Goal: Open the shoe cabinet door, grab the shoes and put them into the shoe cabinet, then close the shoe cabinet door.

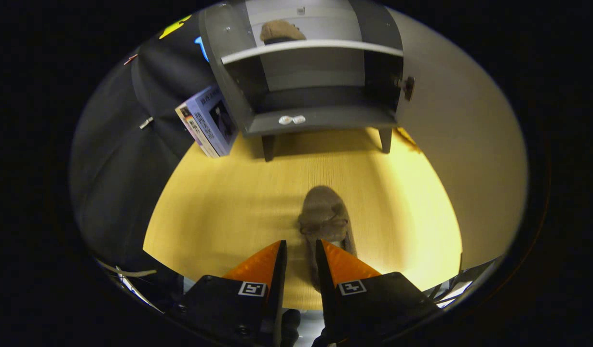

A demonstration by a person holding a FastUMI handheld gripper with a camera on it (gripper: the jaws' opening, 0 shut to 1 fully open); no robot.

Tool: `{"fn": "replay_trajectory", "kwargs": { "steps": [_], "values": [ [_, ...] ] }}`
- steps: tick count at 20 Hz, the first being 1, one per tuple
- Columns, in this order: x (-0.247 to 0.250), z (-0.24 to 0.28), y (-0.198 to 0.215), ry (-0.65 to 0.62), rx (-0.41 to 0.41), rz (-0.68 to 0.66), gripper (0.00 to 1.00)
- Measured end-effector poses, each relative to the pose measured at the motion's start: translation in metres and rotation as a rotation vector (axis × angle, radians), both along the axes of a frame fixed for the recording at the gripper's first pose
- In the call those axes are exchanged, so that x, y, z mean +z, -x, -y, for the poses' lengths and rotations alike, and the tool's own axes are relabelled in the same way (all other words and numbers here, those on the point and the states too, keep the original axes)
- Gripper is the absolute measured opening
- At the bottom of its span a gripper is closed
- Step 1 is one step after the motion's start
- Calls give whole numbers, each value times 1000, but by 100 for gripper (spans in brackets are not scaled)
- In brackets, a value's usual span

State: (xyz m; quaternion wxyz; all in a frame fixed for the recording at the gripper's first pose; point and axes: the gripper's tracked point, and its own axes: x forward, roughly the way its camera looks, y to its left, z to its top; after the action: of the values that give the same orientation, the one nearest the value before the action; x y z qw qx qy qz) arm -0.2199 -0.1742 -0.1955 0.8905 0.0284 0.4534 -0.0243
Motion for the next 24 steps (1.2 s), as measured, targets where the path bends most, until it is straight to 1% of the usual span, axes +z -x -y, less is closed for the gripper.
{"fn": "replay_trajectory", "kwargs": {
  "steps": [5, 7, 10, 14, 18, 21, 24],
  "values": [
    [-20, 0, 5, 1, -23, -64, 40],
    [-21, 2, 8, 5, -26, -90, 40],
    [-27, -2, 0, -34, -32, -56, 40],
    [-36, 0, -11, -20, -15, -31, 39],
    [-36, -2, -28, -34, -23, 45, 39],
    [-37, 2, -36, -9, -10, 73, 38],
    [-40, 11, -44, 49, 18, 84, 37]
  ]
}}
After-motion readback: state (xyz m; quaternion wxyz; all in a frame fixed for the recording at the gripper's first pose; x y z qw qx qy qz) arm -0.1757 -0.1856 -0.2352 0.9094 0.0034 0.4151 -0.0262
